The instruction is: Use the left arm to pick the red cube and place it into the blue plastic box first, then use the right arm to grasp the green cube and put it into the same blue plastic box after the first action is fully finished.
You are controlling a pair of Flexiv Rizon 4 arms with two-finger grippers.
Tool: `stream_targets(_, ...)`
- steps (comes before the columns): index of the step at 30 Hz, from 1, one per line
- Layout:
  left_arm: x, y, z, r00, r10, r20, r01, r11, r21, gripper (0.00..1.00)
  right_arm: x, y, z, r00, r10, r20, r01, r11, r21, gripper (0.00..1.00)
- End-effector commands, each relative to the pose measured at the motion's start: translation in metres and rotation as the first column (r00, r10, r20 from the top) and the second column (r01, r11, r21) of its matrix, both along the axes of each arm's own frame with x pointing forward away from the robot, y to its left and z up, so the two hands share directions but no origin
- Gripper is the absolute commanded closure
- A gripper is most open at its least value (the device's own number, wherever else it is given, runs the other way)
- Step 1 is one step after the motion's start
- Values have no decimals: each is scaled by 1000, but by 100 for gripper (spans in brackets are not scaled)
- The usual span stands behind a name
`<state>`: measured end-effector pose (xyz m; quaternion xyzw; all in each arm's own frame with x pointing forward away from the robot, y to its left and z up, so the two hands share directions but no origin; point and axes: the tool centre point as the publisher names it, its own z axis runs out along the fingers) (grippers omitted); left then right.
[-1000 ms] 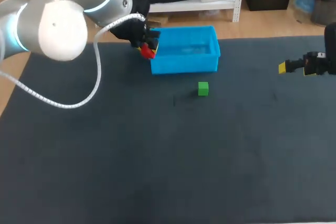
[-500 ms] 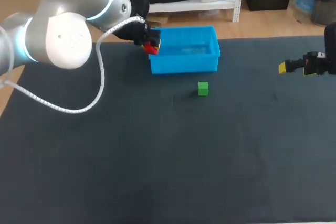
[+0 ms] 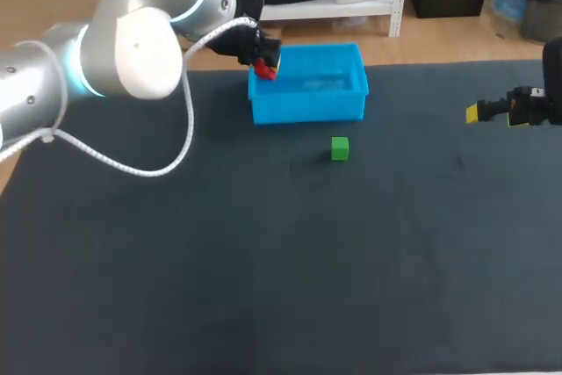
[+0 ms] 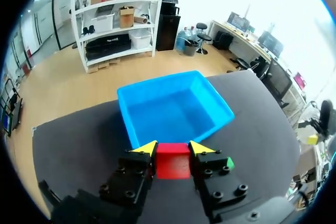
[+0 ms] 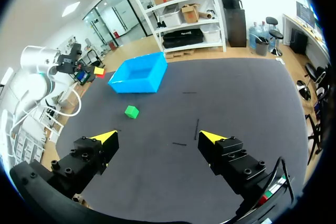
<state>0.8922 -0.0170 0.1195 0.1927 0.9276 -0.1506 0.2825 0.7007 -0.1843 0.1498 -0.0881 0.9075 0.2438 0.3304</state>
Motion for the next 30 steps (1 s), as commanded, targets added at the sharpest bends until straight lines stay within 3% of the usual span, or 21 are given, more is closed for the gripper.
stream_targets(1, 24, -10, -12, 1000, -2, -29, 2, 1000, 6, 100, 0, 0, 0, 1000, 1, 0, -1, 1000, -1, 0)
stream_targets(16, 52, -21, -43, 995, 10, -98, -9, 1000, 9, 100, 0, 0, 0, 1000, 1, 0, -1, 1000, -1, 0)
stream_targets(30, 54, -25, -54, 991, 16, -135, -13, 1000, 26, 100, 0, 0, 0, 1000, 1, 0, -1, 1000, -1, 0)
